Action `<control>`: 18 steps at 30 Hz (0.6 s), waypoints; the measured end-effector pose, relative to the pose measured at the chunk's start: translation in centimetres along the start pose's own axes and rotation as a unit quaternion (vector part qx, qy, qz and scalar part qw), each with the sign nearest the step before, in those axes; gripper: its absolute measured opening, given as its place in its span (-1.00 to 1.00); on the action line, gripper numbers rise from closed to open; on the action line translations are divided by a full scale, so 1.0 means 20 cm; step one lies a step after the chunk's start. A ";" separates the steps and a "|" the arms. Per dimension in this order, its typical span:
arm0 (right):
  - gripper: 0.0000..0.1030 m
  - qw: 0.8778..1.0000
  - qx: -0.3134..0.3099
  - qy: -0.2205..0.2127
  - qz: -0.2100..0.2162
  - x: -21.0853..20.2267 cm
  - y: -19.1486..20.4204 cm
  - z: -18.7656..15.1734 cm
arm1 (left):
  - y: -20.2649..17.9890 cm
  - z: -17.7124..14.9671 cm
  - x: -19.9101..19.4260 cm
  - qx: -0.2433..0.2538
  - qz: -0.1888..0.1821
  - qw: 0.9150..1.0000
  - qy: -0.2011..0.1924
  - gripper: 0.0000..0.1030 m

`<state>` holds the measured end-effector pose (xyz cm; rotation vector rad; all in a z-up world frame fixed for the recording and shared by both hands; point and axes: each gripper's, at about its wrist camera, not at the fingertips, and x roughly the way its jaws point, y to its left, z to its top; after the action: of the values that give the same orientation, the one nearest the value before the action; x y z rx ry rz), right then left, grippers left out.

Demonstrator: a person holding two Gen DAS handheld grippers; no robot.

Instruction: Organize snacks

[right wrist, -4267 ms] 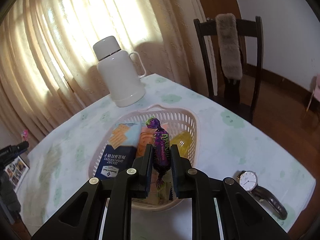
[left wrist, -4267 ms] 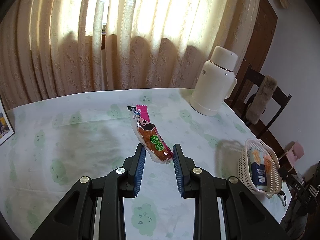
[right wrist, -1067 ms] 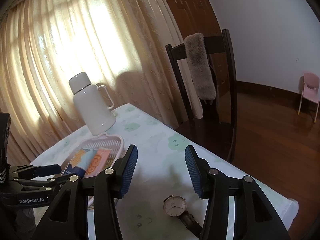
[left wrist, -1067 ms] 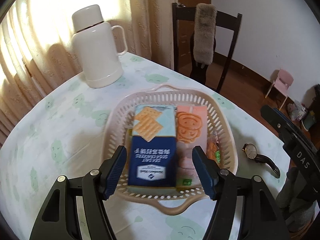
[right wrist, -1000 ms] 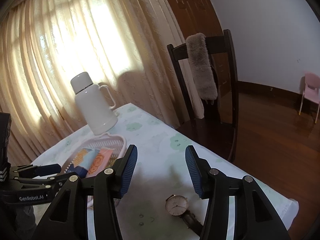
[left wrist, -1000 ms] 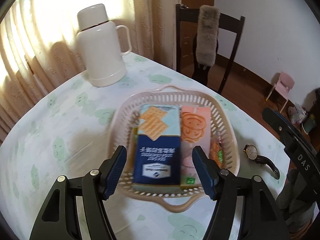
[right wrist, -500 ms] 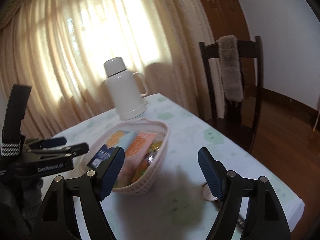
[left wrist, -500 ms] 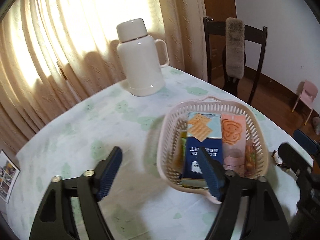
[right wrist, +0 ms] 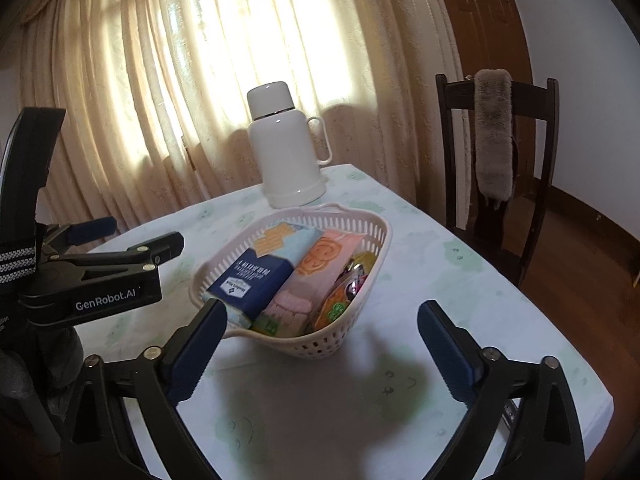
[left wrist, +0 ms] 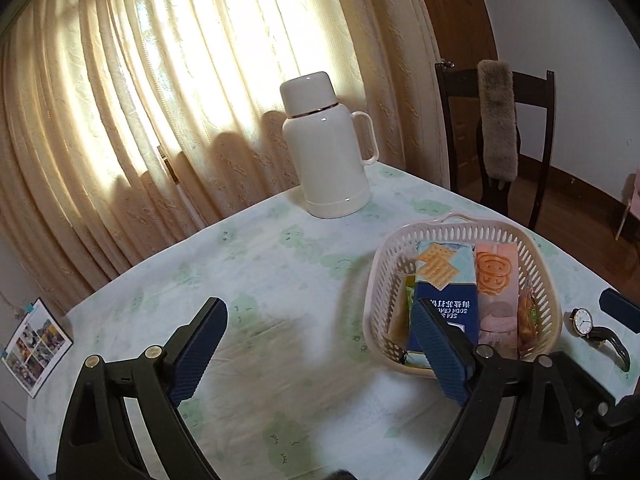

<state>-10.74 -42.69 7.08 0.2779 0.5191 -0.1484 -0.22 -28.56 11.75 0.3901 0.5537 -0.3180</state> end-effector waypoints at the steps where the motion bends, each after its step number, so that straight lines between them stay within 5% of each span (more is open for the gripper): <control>1: 0.91 1.000 -0.002 0.002 0.000 0.00 0.00 0.00 | 0.00 0.00 0.00 0.000 0.001 1.000 -0.002 0.78; 18: 0.93 0.998 -0.056 0.010 -0.036 0.02 0.10 -0.05 | 0.03 -0.07 0.02 -0.002 0.013 1.000 0.006 0.99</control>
<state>-10.39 -40.60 6.46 0.1524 0.5550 -0.1855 -0.25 -27.41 10.62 0.3948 0.5605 -0.2893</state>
